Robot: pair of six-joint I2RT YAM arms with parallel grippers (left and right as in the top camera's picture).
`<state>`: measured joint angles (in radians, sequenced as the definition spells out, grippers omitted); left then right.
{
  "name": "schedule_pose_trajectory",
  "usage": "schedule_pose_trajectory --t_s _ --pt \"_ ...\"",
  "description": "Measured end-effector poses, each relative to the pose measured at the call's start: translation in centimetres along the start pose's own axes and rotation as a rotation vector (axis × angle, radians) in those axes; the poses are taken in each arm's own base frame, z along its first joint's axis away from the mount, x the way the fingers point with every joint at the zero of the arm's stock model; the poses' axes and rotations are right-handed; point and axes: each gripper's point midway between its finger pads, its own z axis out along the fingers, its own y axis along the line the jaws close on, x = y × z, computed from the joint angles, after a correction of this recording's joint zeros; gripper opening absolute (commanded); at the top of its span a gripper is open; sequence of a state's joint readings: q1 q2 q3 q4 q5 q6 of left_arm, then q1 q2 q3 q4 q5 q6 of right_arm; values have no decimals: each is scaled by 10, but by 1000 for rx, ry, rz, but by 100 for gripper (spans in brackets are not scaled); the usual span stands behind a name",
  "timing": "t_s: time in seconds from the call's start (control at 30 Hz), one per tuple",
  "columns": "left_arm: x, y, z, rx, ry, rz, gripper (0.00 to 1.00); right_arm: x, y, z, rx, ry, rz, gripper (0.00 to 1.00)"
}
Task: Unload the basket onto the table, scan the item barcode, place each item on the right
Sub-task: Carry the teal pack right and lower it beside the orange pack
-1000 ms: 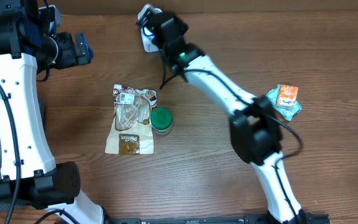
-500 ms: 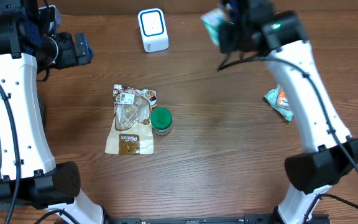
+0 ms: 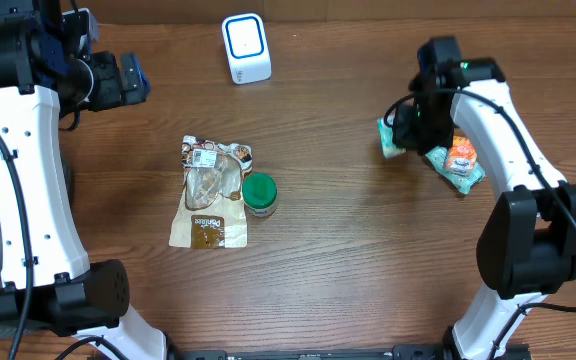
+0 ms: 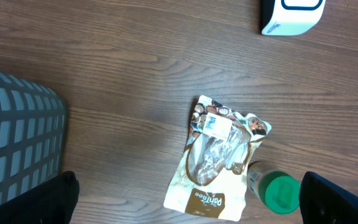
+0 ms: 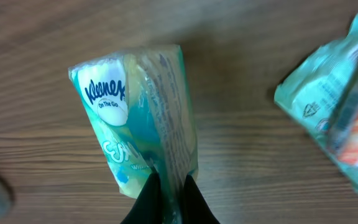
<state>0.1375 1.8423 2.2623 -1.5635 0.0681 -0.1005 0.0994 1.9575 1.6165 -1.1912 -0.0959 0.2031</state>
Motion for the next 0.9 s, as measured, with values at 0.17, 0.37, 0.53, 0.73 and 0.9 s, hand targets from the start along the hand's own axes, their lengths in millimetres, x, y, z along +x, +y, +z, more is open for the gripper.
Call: schedule_pose_trajectory --t_s 0.17,0.37,0.53,0.73,0.9 --pt "0 0 0 0 0 0 99 8 -17 15 19 28 35 4" --pt "0 0 0 0 0 0 100 2 -40 13 39 18 92 13" --pt "0 0 0 0 0 0 100 1 -47 12 48 17 109 38" --pt "0 0 0 0 0 0 99 2 -46 12 46 18 110 66" --pt "0 0 0 0 0 0 100 7 -43 8 29 48 111 71"
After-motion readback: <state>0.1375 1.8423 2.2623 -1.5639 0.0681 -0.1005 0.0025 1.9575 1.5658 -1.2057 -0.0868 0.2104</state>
